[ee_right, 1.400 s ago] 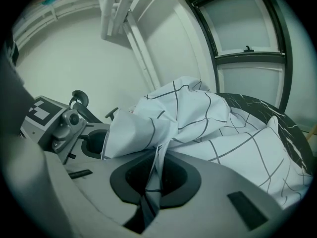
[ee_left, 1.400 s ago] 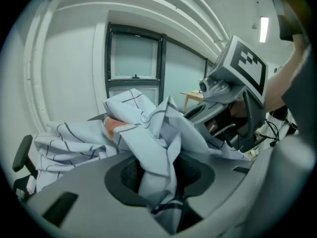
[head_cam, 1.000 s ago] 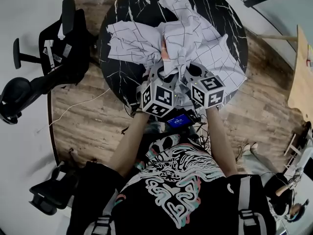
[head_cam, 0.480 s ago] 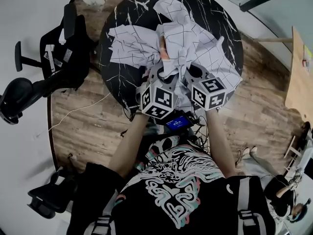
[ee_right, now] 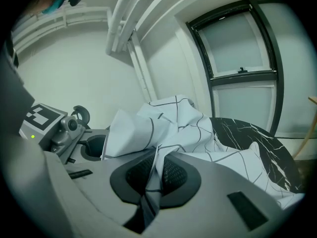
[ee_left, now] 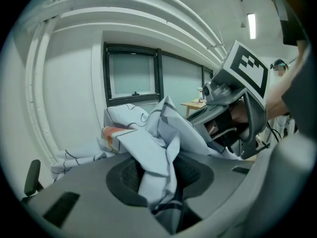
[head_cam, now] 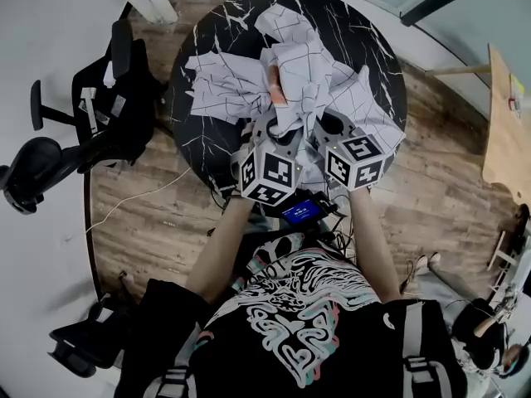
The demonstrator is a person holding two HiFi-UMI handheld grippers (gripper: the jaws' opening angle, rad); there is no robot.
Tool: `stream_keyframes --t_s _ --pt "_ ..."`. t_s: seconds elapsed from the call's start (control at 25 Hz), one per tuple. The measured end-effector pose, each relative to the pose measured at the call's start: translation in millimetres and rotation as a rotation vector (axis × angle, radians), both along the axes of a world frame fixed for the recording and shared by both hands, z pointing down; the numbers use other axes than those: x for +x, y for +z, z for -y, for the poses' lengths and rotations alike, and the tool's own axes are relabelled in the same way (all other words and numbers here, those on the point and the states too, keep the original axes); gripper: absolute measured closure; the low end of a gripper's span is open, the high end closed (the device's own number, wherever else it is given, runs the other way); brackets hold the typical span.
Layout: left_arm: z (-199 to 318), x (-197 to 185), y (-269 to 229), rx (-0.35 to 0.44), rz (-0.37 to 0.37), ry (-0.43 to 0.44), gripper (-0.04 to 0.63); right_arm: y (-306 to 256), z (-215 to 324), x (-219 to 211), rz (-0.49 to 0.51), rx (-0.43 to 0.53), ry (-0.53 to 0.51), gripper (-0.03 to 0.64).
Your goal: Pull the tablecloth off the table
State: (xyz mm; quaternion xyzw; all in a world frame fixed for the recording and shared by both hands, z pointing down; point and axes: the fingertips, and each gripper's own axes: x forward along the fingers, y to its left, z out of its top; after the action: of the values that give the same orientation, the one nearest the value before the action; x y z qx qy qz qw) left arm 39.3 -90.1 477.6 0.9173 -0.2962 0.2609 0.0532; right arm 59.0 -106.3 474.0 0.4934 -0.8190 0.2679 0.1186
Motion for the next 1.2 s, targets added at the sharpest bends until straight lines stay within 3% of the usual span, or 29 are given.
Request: stream_keyframes --t_s 1.2 --pt "15.6 16.7 -78.3 0.138 -0.073 0.001 0.466 -82.4 14.8 20.1 0.034 0.170 0.090 0.618"
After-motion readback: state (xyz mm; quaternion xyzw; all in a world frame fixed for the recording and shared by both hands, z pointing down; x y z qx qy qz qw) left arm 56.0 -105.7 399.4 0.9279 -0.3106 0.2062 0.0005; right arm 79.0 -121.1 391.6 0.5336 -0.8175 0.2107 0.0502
